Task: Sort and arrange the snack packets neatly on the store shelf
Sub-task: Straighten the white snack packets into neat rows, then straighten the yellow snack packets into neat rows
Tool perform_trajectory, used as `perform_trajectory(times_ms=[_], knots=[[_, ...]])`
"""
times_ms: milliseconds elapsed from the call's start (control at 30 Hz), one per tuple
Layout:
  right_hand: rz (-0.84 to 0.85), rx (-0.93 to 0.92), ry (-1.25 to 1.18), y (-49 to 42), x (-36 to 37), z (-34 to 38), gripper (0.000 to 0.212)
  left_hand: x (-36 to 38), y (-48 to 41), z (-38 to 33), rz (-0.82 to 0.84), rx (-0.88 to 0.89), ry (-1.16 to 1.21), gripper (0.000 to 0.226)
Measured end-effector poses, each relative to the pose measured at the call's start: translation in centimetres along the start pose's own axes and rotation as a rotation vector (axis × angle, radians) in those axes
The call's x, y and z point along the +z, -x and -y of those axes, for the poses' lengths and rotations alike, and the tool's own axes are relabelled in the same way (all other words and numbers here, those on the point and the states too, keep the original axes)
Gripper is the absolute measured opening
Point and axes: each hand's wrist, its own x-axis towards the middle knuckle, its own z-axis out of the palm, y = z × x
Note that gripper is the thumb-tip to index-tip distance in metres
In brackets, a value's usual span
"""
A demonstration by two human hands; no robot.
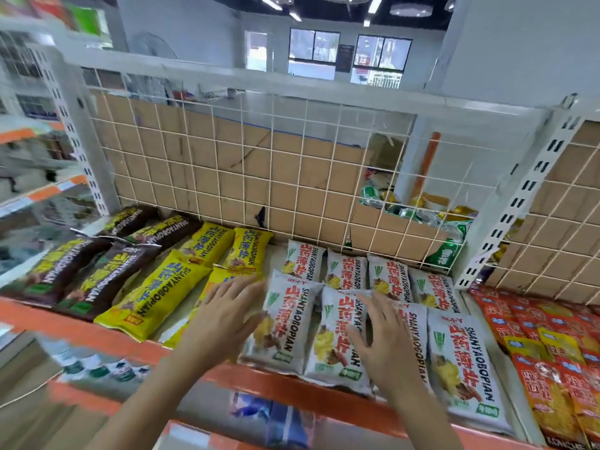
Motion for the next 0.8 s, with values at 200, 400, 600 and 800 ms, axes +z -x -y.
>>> perform_trajectory(times_ms=[200, 400, 600, 800], knots=[[0.02, -0.019, -0.015, -3.4, 2.5, 4.6, 0.051, -1.4, -0.6, 7.7, -0.02, -0.069, 0.027, 0.057], [0.033, -0.015, -0.011, -6.9, 6.3, 10.3, 0.068, -2.3, -2.5, 14.7, -0.017, -0.006, 0.058, 0.057], [0.115, 0.015, 0.056, -11.8, 10.2, 14.8, 0.062, -2.1, -6.4, 19.1, 0.141, 0.034, 0.05, 0.071], [0.202, 0.072, 0.162, -16.7, 13.8, 16.8, 0.058, -0.1, -11.1, 19.7, 0.303, 0.087, -0.026, 0.052]])
